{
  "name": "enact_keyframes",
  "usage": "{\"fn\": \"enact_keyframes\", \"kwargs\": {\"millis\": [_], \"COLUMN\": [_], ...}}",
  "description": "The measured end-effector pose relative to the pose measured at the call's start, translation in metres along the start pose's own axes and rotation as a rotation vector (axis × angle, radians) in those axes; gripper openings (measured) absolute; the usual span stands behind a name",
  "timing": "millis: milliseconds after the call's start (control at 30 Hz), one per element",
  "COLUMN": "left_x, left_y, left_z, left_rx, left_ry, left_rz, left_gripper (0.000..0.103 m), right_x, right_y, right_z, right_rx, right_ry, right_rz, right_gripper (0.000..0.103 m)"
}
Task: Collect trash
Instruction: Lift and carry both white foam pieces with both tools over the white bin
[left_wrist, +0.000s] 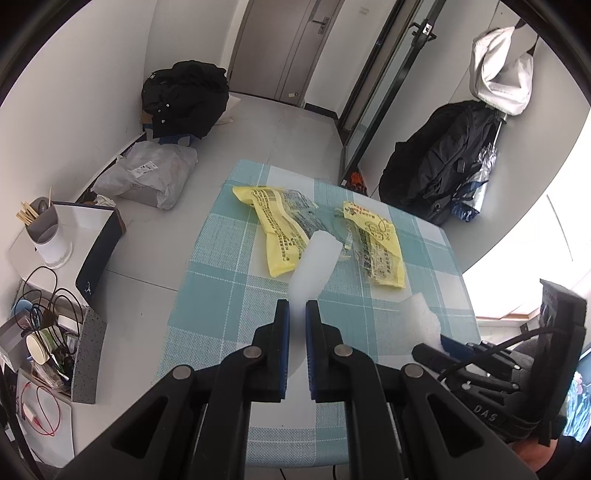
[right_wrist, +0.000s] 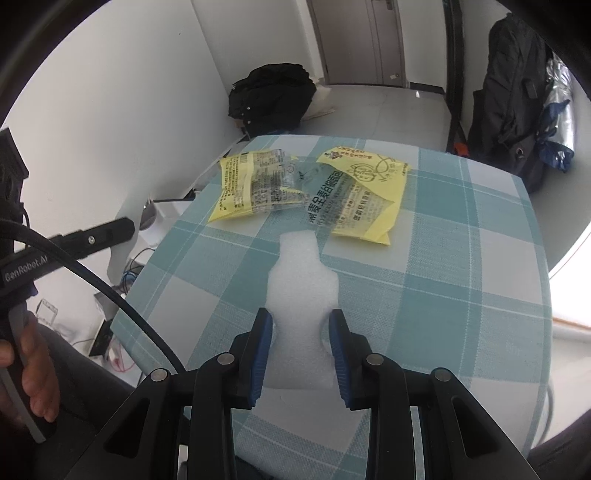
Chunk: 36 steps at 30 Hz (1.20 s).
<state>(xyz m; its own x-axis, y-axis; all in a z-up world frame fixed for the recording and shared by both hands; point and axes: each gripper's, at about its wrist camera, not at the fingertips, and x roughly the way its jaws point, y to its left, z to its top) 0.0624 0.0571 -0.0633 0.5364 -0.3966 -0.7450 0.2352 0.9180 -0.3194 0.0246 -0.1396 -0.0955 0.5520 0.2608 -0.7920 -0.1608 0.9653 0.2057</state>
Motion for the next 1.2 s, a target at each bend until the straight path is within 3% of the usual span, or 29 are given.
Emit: {"fn": "enact_keyframes", "kwargs": {"millis": [167, 400, 733, 1200], "left_x": [0.005, -0.003, -0.01, -0.026], "left_y": [-0.008, -0.032, -0.052, -0.102], "left_z": [-0.004, -0.002, 0.007, 0.027], "left_rx": [-0.011, 0.02, 0.04, 0.109], "left_ry": [0.029, 0.013, -0.01, -0.06], "left_rz": [-0.016, -0.038, -0.058, -0.11], "left_gripper": [0.004, 0.004, 0.004, 0.004], "right_x": [-0.015, -0.056, -0.094, -0.151], "right_y": [-0.009, -0.015, -0.035, -0.073], "right_z": [-0.002, 0.001, 0.009, 0.029], "right_rx": [0.035, 0.026, 0.048, 0.055], "right_ry": [-0.039, -0.139, -0.212, -0.336], "right_rz": [0.005, 0.008, 0.022, -0.064], "right_gripper": [0.03, 0.03, 0.03, 0.03]}}
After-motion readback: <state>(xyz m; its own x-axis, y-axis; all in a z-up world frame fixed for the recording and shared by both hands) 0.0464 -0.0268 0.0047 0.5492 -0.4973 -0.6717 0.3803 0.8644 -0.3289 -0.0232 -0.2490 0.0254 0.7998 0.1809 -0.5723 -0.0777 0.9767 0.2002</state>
